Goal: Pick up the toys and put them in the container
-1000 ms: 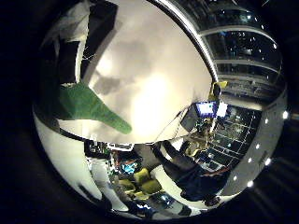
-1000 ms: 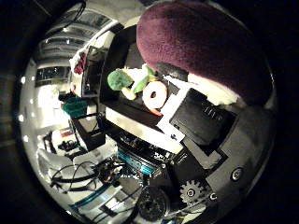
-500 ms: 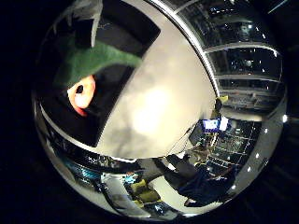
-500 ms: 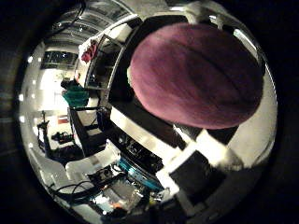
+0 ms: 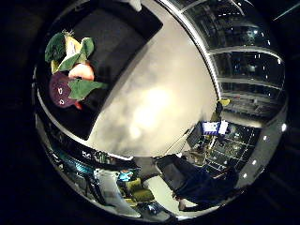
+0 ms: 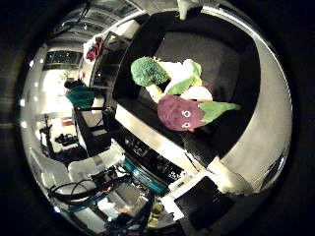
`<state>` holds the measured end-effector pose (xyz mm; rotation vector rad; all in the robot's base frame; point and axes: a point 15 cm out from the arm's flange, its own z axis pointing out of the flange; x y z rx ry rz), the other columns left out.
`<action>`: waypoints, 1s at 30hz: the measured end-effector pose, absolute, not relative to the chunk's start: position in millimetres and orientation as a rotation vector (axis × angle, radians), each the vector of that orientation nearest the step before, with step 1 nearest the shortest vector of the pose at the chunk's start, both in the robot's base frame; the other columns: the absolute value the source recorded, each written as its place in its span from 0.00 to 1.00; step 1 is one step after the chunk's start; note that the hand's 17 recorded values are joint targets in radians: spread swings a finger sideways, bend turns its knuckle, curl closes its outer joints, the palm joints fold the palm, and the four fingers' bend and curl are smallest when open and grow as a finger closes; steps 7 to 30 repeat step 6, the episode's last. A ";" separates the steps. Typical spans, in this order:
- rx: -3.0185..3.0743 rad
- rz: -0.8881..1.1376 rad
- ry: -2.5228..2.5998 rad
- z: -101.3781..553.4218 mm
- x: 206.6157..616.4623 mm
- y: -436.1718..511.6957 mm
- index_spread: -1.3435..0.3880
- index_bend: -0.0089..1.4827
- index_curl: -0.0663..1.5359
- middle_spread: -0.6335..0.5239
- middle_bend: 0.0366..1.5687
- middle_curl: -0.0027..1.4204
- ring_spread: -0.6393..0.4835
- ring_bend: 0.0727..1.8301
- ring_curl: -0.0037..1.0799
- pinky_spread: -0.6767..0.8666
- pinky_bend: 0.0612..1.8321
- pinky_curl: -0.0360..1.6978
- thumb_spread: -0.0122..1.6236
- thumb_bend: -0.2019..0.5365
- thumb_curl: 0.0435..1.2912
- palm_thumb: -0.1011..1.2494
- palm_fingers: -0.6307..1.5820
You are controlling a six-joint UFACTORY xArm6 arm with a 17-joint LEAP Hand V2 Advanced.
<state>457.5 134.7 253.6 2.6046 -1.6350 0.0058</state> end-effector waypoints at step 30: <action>2.543 -0.047 -1.654 267.1 425.2 115.6 0.48 0.16 0.26 0.61 0.08 0.17 0.81 0.09 0.20 0.76 0.24 0.25 0.62 0.24 0.31 0.68 0.29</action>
